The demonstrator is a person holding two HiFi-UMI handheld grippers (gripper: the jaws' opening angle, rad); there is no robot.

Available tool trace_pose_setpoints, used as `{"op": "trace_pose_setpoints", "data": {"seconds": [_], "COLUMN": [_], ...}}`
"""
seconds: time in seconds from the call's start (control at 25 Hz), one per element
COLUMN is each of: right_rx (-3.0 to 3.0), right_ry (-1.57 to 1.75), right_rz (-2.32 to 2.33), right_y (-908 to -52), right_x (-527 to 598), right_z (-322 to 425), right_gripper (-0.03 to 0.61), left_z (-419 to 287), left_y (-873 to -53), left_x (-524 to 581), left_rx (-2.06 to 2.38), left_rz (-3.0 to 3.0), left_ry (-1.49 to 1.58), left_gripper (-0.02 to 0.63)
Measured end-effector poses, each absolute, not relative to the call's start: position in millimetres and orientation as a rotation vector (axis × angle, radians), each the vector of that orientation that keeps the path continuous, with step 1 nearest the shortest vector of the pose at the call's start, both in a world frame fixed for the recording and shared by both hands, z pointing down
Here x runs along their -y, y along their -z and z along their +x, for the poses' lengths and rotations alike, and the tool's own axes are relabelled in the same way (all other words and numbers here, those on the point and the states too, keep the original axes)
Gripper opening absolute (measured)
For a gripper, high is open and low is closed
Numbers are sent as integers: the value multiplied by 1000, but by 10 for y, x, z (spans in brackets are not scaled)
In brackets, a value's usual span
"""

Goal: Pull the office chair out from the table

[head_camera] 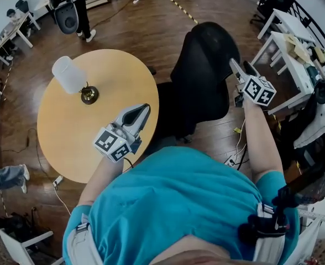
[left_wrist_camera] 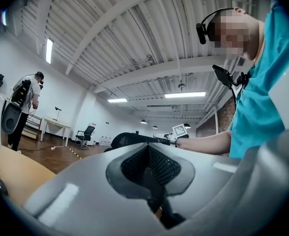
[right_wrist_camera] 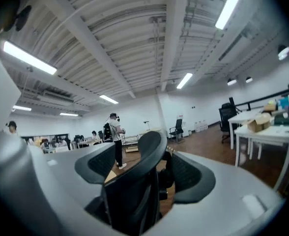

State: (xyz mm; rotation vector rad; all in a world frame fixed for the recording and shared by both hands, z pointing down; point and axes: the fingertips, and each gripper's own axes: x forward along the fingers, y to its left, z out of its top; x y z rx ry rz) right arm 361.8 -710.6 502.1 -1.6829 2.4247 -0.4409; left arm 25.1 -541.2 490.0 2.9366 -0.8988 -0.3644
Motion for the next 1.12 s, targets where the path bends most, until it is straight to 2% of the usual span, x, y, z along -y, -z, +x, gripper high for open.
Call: {"op": "trace_pose_setpoints", "data": {"seconds": [0.16, 0.24, 0.44, 1.12], "right_rx": [-2414, -2404, -2282, -2175], "right_ry": [689, 754, 887, 956], "right_rz": [-1537, -1456, -1345, -1220], "right_y": [-5215, -5173, -5159, -5190], "right_x": [7450, 7521, 7680, 8134], "right_z": [3581, 3509, 3678, 4244], "right_gripper": [346, 272, 206, 176], "left_z": [341, 307, 389, 1173], "left_y": [-4921, -4889, -4879, -5082], "left_x": [5469, 5508, 5588, 6190], "left_rx": [921, 960, 1050, 1046], "left_rz": [2938, 2928, 2894, 2873], "left_ry": [322, 312, 319, 247], "left_gripper": [23, 23, 23, 23]}}
